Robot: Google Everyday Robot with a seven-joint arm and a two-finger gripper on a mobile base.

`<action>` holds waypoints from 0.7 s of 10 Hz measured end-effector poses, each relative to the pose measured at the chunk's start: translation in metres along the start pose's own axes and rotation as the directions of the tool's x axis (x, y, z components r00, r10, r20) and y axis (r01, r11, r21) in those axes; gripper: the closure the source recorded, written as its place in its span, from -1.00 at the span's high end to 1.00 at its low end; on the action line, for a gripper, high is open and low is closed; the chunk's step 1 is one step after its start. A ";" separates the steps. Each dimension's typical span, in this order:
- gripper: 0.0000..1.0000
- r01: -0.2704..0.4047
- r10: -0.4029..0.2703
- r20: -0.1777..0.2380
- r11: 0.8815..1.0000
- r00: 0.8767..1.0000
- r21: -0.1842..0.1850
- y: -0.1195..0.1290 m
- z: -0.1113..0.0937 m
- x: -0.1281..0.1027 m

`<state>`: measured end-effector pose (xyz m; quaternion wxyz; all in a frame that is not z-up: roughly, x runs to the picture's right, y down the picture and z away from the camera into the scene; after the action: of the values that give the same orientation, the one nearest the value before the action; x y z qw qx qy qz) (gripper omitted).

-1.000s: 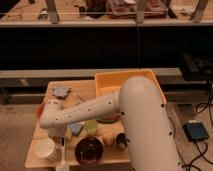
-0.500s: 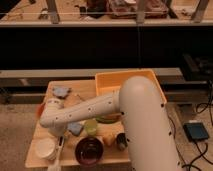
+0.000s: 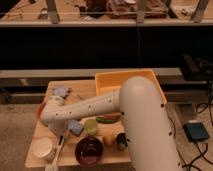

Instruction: Place brush in table surface

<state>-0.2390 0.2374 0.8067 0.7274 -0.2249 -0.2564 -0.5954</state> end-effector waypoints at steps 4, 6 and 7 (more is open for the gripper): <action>-1.00 0.002 0.000 -0.052 0.999 0.999 0.043 0.036 -0.073 0.028; -1.00 0.009 -0.004 -0.075 0.998 0.997 0.068 0.045 -0.116 0.039; -1.00 0.006 0.002 -0.097 0.997 0.995 0.077 0.052 -0.144 0.050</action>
<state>-0.1646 0.1191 0.7270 0.7466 -0.1674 -0.2438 -0.5960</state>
